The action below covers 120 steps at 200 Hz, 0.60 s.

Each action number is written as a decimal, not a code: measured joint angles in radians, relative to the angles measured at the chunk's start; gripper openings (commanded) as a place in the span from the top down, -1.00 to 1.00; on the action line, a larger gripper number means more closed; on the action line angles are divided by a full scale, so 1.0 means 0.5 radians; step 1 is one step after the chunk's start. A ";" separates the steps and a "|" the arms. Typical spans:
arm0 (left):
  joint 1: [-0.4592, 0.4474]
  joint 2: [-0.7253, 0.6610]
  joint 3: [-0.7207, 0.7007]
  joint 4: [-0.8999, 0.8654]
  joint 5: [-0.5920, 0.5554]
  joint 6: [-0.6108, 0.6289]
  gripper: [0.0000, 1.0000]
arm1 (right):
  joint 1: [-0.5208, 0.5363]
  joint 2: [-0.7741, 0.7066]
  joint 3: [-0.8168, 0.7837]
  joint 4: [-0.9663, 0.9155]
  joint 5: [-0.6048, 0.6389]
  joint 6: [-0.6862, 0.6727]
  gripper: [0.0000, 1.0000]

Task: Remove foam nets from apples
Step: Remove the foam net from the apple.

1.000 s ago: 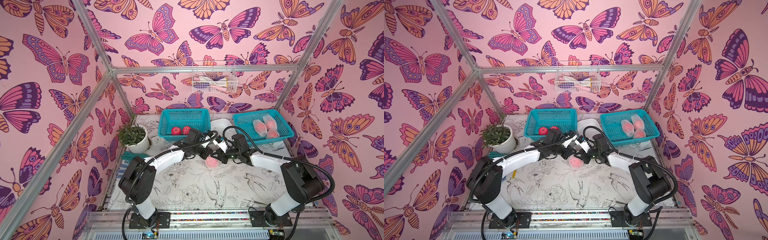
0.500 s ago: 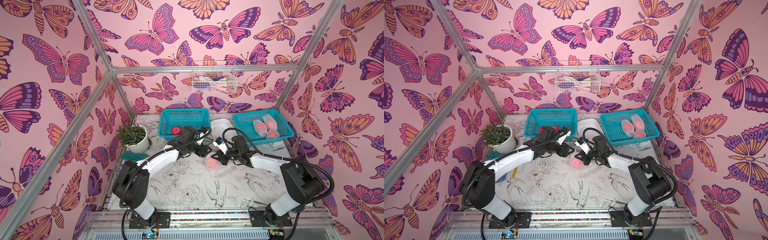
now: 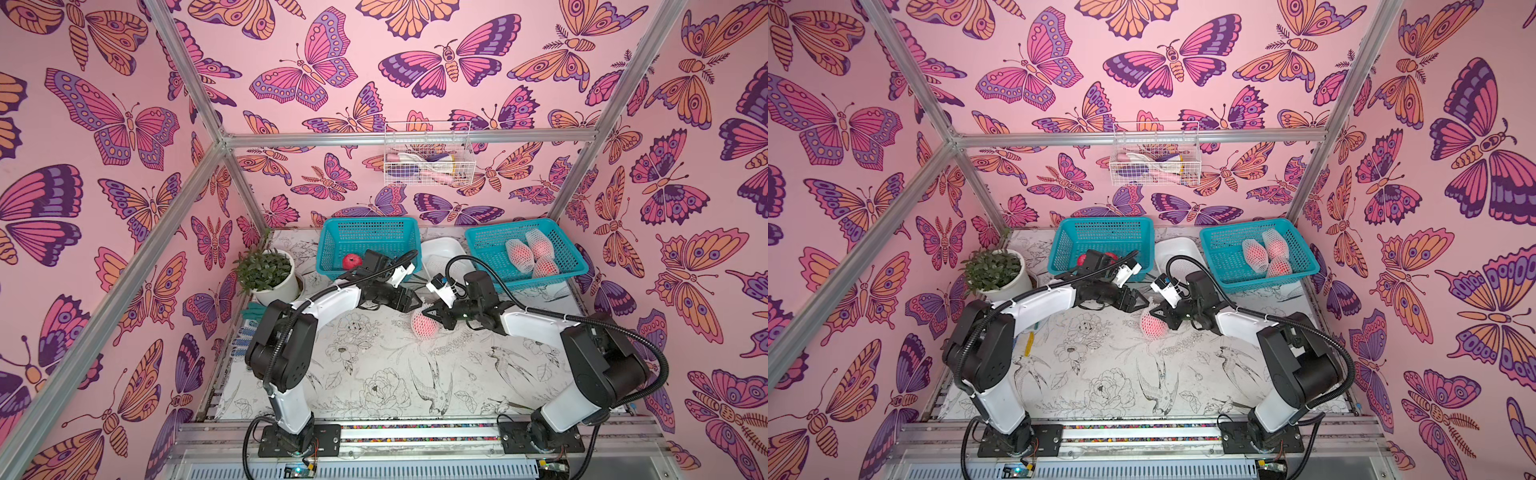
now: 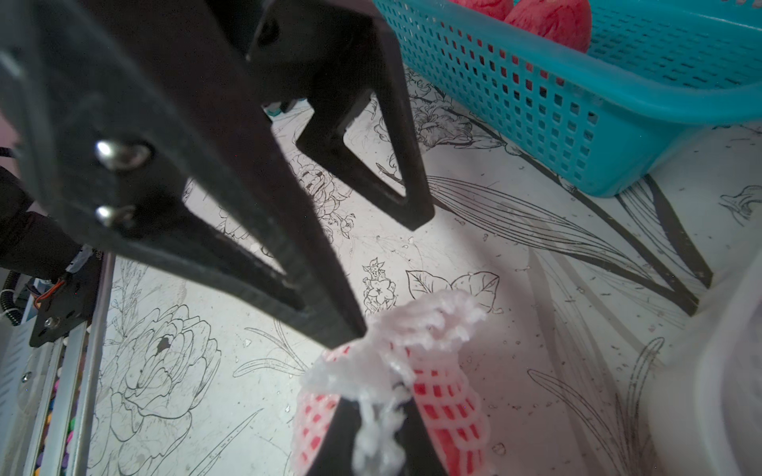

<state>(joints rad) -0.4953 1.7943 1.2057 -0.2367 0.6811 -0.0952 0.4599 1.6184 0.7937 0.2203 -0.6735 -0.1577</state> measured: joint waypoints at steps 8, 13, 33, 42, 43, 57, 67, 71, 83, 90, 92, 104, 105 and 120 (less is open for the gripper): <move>-0.002 0.004 0.000 0.000 0.040 0.007 -0.35 | -0.013 0.007 0.000 0.001 -0.001 0.000 0.66; -0.003 0.005 0.000 0.000 0.065 0.012 -0.35 | -0.021 0.011 0.000 0.000 -0.001 0.000 0.65; -0.005 0.014 0.000 0.002 0.155 0.020 -0.39 | -0.041 0.030 0.000 0.000 -0.001 -0.003 0.57; -0.005 0.027 0.000 0.005 0.183 0.024 -0.40 | -0.043 0.035 0.000 -0.001 -0.002 -0.007 0.54; -0.005 0.029 0.001 0.004 0.186 0.025 -0.40 | -0.043 0.036 0.000 -0.001 -0.002 -0.007 0.52; -0.005 0.070 0.008 0.006 0.221 0.027 -0.40 | -0.043 0.037 0.000 -0.003 -0.003 -0.008 0.40; -0.005 0.111 0.022 0.001 0.232 0.033 -0.40 | -0.044 0.038 0.001 -0.005 -0.009 -0.014 0.33; -0.005 0.129 0.029 -0.001 0.232 0.037 -0.40 | -0.044 0.039 0.001 -0.005 -0.011 -0.014 0.31; -0.005 0.169 0.045 -0.006 0.231 0.049 -0.40 | -0.050 0.040 0.001 -0.008 -0.018 -0.014 0.22; -0.005 0.184 0.052 -0.011 0.231 0.054 -0.41 | -0.053 0.040 0.001 -0.016 -0.024 -0.018 0.18; -0.005 0.188 0.055 -0.016 0.232 0.055 -0.41 | -0.053 0.040 0.002 -0.019 -0.024 -0.020 0.17; -0.005 0.207 0.078 -0.035 0.232 0.063 -0.41 | -0.057 0.040 0.006 -0.045 -0.028 -0.034 0.10; -0.005 0.208 0.079 -0.037 0.232 0.063 -0.41 | -0.058 0.040 0.007 -0.048 -0.030 -0.036 0.10; -0.005 0.213 0.101 -0.047 0.232 0.069 -0.41 | -0.064 0.040 0.018 -0.087 -0.033 -0.062 0.07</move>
<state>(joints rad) -0.4976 1.9007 1.2560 -0.2600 0.7971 -0.0605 0.4278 1.6382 0.8024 0.1768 -0.6899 -0.1886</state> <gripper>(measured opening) 0.705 0.455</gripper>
